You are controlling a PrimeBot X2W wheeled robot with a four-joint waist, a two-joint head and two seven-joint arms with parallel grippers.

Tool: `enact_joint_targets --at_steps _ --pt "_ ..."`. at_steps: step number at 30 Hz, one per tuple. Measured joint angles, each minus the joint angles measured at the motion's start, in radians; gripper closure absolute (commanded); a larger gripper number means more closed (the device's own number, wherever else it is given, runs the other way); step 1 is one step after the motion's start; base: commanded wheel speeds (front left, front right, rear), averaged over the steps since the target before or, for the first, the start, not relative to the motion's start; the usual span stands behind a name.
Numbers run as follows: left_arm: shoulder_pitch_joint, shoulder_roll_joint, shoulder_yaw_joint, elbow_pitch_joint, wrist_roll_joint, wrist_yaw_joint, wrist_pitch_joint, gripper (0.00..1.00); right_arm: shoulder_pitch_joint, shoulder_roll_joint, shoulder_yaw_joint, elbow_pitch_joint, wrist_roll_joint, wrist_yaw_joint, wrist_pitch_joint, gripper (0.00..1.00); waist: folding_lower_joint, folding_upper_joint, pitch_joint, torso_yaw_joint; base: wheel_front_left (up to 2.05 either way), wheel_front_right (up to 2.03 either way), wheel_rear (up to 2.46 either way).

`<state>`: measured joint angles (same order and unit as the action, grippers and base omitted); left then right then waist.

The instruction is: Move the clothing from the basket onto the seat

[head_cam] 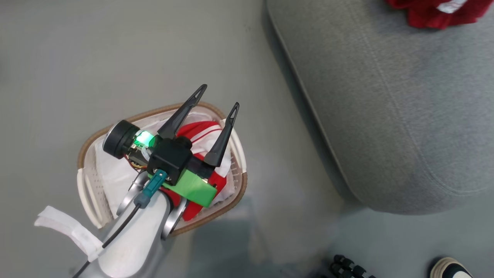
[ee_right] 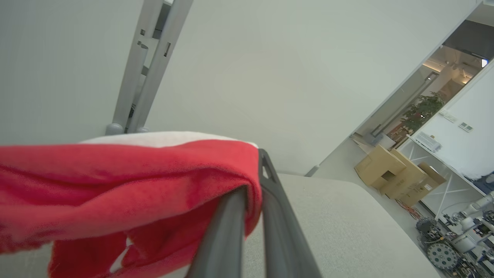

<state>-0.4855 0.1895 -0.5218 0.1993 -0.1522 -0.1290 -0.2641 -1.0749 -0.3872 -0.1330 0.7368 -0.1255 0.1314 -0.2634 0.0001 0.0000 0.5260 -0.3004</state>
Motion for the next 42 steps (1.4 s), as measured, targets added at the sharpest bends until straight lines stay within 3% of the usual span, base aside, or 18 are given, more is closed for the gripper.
enact_joint_targets --at_steps 1,2,5,11,17,23,30,36,42 --pt "-0.002 0.006 -0.003 0.001 0.000 0.000 0.000 0.00 0.002 -0.008 -0.043 0.024 -0.031 0.000 0.000 0.53 0.0000 0.0000 0.010 0.013 0.00 0.00 0.00" --pt "-0.003 0.010 -0.004 0.002 0.000 0.000 0.000 0.00 0.008 -0.011 -0.084 0.044 -0.063 0.000 0.000 0.00 0.0000 0.0000 0.020 0.025 0.00 0.00 0.00" --pt "-0.004 0.016 0.004 0.006 0.000 0.000 0.000 0.00 0.047 0.011 -0.207 0.082 -0.116 0.000 0.000 0.00 0.0000 0.0000 0.043 0.057 0.00 0.00 0.00" --pt "0.010 0.009 0.073 0.028 -0.004 0.000 0.000 0.00 0.195 0.090 -0.361 0.062 -0.191 0.000 0.000 0.00 0.0001 0.0000 0.055 0.098 0.00 0.00 0.00" --pt "0.066 -0.018 0.138 0.055 0.000 0.002 0.000 0.00 0.368 0.152 -0.394 0.016 -0.176 0.000 0.000 0.00 0.0000 0.0000 0.006 0.104 0.00 0.00 0.00" --pt "0.125 -0.038 0.217 0.070 0.018 0.016 0.000 0.00 0.503 0.200 -0.317 -0.064 -0.103 0.000 0.000 0.00 0.0000 0.0000 -0.067 0.102 0.00 0.00 0.00" --pt "0.209 -0.069 0.345 0.077 0.014 0.048 0.000 0.00 0.598 0.263 -0.130 -0.208 0.012 0.000 0.000 0.00 0.0000 0.0000 -0.158 0.120 0.00 0.00 0.00" --pt "0.262 -0.085 0.448 0.099 0.016 0.051 0.000 0.00 0.632 0.305 0.026 -0.259 0.095 0.000 0.000 0.00 0.0000 0.0000 -0.221 0.173 0.00 0.00 0.00" --pt "0.293 -0.112 0.539 0.128 -0.005 0.044 0.000 0.00 0.675 0.321 0.065 -0.300 0.156 0.000 0.000 0.00 0.0000 0.0000 -0.267 0.248 0.00 0.00 0.00"
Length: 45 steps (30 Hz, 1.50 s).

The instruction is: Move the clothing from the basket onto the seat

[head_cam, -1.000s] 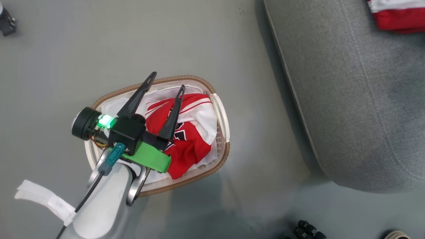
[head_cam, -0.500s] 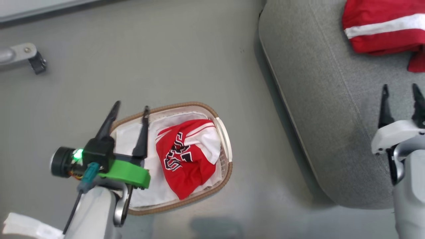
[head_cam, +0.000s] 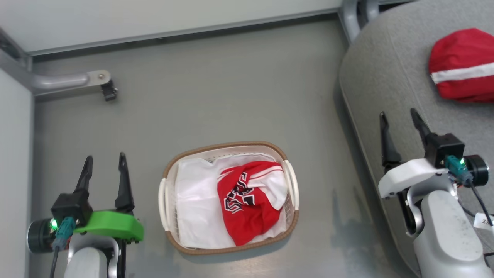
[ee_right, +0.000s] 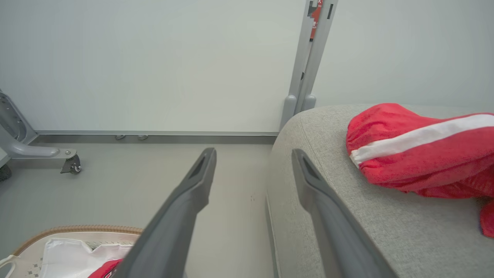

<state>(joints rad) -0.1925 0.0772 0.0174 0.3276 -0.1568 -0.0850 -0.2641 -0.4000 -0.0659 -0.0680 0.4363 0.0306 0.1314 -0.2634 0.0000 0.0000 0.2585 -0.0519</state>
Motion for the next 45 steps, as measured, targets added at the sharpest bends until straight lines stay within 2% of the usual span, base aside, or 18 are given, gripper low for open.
enact_joint_targets --at_steps 10,20,29,35,45 --pt "0.091 -0.016 0.089 0.027 0.036 -0.009 0.000 0.00 0.100 0.017 0.062 -0.043 0.043 0.000 0.000 0.00 0.0000 0.0000 -0.097 0.088 0.00 0.00 0.00" --pt "0.157 -0.025 0.099 0.007 0.043 -0.013 0.000 0.00 0.168 0.017 0.084 -0.043 0.066 0.000 0.000 0.00 0.0000 0.0000 -0.148 0.109 0.00 0.00 0.00" --pt "0.100 -0.027 -0.012 0.060 -0.002 -0.029 0.000 0.00 0.096 0.017 0.091 -0.094 0.057 0.000 0.000 0.00 0.0000 0.0000 -0.087 0.090 0.00 0.00 0.00" --pt "-0.005 -0.027 -0.118 0.147 -0.020 -0.038 0.000 0.00 -0.015 0.017 0.114 -0.167 0.064 0.000 0.000 0.00 0.0000 -0.0001 0.003 0.068 0.00 0.00 0.00" --pt "-0.256 -0.027 -0.277 0.370 -0.029 -0.043 0.000 0.00 -0.180 0.017 0.133 -0.315 0.093 0.000 0.000 0.00 0.0000 0.0000 0.194 0.005 0.00 0.00 0.00"
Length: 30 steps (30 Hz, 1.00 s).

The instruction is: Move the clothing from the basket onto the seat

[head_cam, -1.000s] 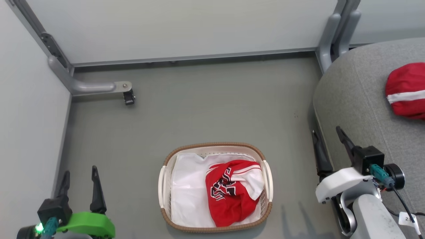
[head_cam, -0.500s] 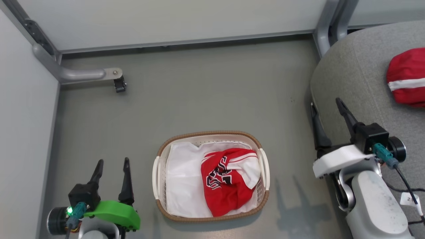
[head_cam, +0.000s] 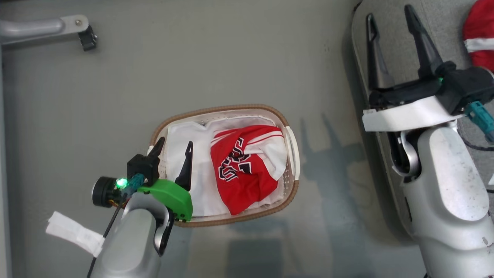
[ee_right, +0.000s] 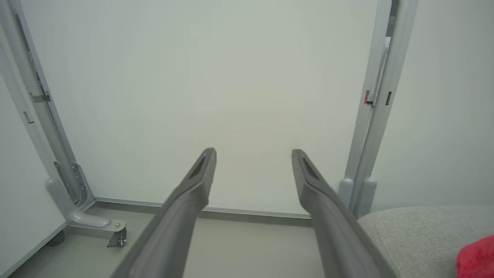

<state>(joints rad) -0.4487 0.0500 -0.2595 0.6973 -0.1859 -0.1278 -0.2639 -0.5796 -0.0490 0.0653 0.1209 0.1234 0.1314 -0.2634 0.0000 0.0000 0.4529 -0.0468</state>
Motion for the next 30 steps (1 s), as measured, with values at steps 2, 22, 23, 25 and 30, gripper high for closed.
enact_joint_targets --at_steps 2,22,23,25,30 --pt "-0.043 0.010 -0.019 0.030 -0.003 0.000 0.000 0.00 -0.029 -0.001 0.005 -0.035 0.009 0.000 0.000 0.00 0.0000 0.0000 0.038 -0.013 0.00 0.00 0.00" --pt "-0.312 0.086 -0.201 0.291 -0.045 -0.001 0.000 0.00 -0.124 -0.001 0.035 -0.168 0.081 0.000 0.000 0.00 0.0001 0.0000 0.373 -0.160 0.00 0.00 0.00" --pt "-0.327 0.086 -0.207 0.315 -0.045 -0.001 0.000 0.00 -0.125 0.000 0.033 -0.170 0.082 0.000 0.000 0.00 0.0001 0.0000 0.386 -0.166 0.00 0.00 0.00" --pt "-0.354 0.085 -0.216 0.373 -0.042 -0.001 0.000 0.00 -0.125 -0.001 0.026 -0.172 0.083 0.000 0.000 0.00 0.0001 0.0000 0.411 -0.179 0.00 0.00 0.00" --pt "-0.404 0.081 -0.230 0.489 -0.033 0.004 0.007 0.00 -0.124 -0.001 0.018 -0.175 0.091 0.000 0.000 0.00 0.0001 0.0000 0.451 -0.207 0.00 0.00 0.00"
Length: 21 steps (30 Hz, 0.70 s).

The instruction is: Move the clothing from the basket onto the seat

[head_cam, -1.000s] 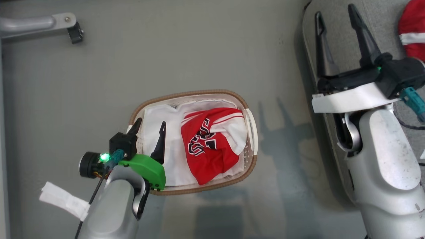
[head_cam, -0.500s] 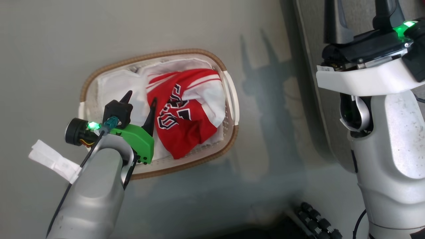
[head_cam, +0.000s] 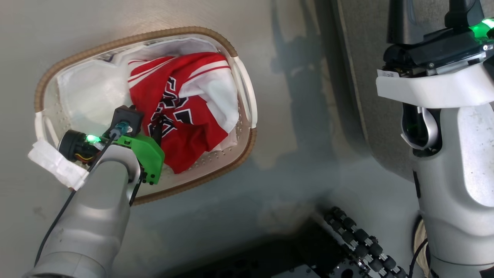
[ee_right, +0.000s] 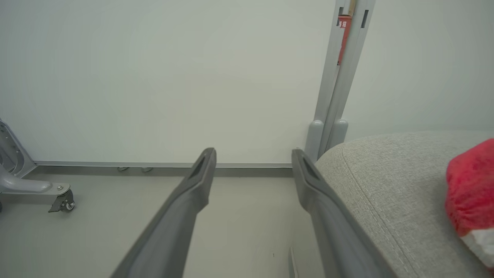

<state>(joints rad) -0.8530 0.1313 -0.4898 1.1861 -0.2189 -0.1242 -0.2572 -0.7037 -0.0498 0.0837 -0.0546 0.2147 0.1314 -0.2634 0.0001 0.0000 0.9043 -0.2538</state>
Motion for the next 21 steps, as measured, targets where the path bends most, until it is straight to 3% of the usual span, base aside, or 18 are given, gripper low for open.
enact_joint_targets --at_steps 4,5,6,7,12,21 --pt "-0.042 -0.004 -0.003 0.047 -0.004 0.000 -0.001 0.00 0.003 0.000 -0.005 0.000 0.003 0.000 0.000 0.00 -0.0001 0.0000 0.022 -0.017 0.00 0.00 0.00" --pt "-0.045 -0.004 0.001 0.053 -0.012 0.000 -0.001 0.35 0.003 0.000 -0.006 0.001 0.004 0.000 0.000 0.00 -0.0001 0.0000 0.023 -0.018 0.00 0.00 0.00" --pt "-0.047 -0.003 0.001 0.058 -0.014 0.000 -0.001 0.96 0.003 0.000 -0.006 0.003 0.004 0.000 0.000 0.00 0.0000 0.0000 0.022 -0.019 0.00 0.00 0.00" --pt "-0.047 -0.002 0.000 0.063 -0.014 0.000 -0.001 1.00 0.003 0.000 -0.007 0.005 0.005 0.000 0.000 0.00 -0.0001 0.0000 0.021 -0.019 0.00 0.00 0.00" --pt "-0.044 -0.002 0.002 0.065 -0.027 0.000 -0.004 1.00 0.009 0.000 -0.007 0.021 0.008 0.000 0.000 0.00 -0.0001 0.0000 -0.006 -0.013 0.00 0.00 0.00" --pt "0.098 0.003 0.022 -0.148 -0.023 0.012 -0.005 1.00 0.070 0.001 0.007 0.079 -0.012 0.000 0.000 0.00 -0.0001 0.0000 -0.115 0.021 0.00 0.00 0.00"
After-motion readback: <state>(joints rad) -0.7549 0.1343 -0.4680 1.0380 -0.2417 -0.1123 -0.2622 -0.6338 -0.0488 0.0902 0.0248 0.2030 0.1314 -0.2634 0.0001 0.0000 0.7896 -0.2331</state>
